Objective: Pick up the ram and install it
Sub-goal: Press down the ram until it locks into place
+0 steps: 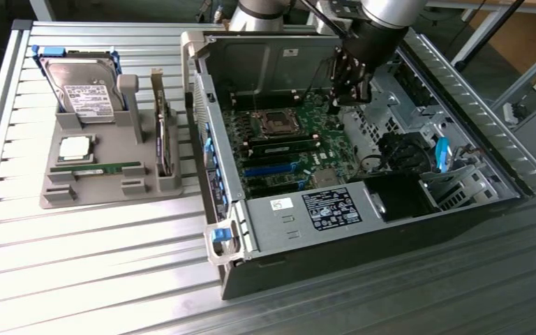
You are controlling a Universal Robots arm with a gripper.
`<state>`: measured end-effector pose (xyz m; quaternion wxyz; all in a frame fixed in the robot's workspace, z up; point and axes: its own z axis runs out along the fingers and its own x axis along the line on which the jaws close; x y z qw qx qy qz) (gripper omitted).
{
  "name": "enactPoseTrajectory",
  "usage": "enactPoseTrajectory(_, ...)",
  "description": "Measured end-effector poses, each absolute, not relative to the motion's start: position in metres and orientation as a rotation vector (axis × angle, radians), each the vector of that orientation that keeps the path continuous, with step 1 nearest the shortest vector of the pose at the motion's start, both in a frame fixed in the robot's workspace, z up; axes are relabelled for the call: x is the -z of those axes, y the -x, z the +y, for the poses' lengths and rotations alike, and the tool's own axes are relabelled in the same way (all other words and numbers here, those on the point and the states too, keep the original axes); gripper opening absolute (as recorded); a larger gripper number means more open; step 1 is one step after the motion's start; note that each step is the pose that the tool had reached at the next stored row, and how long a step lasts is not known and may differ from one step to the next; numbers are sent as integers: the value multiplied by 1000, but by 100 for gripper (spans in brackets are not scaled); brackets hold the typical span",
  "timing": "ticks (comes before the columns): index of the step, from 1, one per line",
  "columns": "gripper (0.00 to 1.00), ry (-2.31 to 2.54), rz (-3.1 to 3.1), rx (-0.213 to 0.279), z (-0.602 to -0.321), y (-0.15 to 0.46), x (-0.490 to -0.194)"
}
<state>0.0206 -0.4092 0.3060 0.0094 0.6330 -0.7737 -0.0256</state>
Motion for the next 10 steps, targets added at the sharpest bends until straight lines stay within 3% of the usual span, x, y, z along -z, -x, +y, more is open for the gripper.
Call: enactPoseTrajectory(10, 9, -1463, -2769, 84, -409, -21, -303)
